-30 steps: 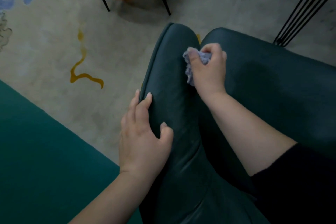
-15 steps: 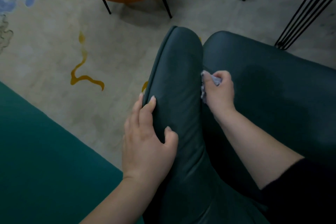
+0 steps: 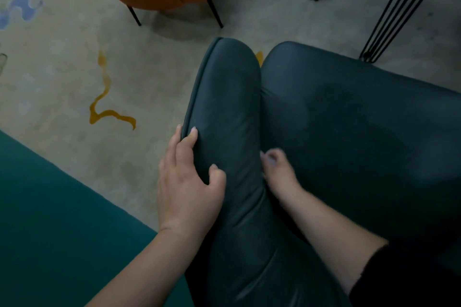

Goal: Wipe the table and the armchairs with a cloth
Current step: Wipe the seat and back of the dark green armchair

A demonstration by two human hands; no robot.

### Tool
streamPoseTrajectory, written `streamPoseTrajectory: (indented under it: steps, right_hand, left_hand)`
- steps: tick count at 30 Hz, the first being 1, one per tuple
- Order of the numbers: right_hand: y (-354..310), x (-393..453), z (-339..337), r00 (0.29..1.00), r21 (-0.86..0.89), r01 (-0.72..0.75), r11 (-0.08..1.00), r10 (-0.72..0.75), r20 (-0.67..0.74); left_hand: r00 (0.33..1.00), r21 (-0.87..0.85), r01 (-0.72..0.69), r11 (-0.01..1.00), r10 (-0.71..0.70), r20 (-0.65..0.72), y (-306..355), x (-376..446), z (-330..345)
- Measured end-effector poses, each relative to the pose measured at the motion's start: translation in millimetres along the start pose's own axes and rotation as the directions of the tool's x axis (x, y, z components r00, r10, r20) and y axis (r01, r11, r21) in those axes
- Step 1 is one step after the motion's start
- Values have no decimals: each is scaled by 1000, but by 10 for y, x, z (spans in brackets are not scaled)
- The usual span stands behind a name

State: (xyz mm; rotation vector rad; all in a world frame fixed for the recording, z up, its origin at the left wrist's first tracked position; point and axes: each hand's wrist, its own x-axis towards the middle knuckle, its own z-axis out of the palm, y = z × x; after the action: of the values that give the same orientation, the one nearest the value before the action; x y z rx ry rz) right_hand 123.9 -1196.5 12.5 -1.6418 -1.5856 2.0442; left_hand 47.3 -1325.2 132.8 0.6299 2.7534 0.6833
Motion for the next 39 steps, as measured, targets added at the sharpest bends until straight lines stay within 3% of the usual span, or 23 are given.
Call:
streamPoseTrajectory:
  steps: [2,5,9,14,16,19,22,25,28,30,35,37,39]
  right_hand:
    - [100,-190,11,995,94,-79,992,73,61]
    - [-150,-274,-20,1000,253,12,967,-15,13]
    - [-344,-512,-54,965,136,261,956,-260,-26]
    - [-303,-692,46,818,41,572,819,-573,45]
    - [-232,-495,-7,852,-41,522,852,-523,-12]
    - [-117,-245,-47,965,25,260,965,-259,-28]
    - [-70,-300,-7,977,97,210,973,-206,-53]
    - [-125,-578,-2,896,-30,429,903,-429,-117]
    - [-220,-795,49,748,-45,664,747,-664,19]
    - [-214,-755,60,709,-54,705,707,-701,81]
    - [-119,-229,-150,924,-124,378,918,-382,-11]
    - [-121,-122,-248,948,-138,303,943,-313,-55]
    - [-229,-197,-253,925,-37,360,932,-361,-117]
  left_hand:
    - [1000,2,6,1000,-6,-7,-3,5,0]
    - [1000,18,2,1000,-2,-6,-6,5,13]
    - [1000,28,13,1000,-13,-8,11,-3,-1]
    - [1000,35,12,999,-12,-15,13,-6,1]
    - [1000,45,3,999,-2,-25,3,-3,8]
    - [999,49,-9,999,11,-38,-14,-1,14]
    - [999,43,-12,999,14,-48,0,-5,14]
    - [999,55,-10,998,13,-48,0,-4,26]
    - [998,49,-14,999,16,-54,-6,6,31]
    - [999,55,-8,998,11,-53,-8,0,32]
    - [999,78,2,997,2,-52,-10,-7,34]
    - [999,81,-2,997,6,-49,-12,-8,33]
    - [999,80,-8,997,12,-46,-13,-3,33]
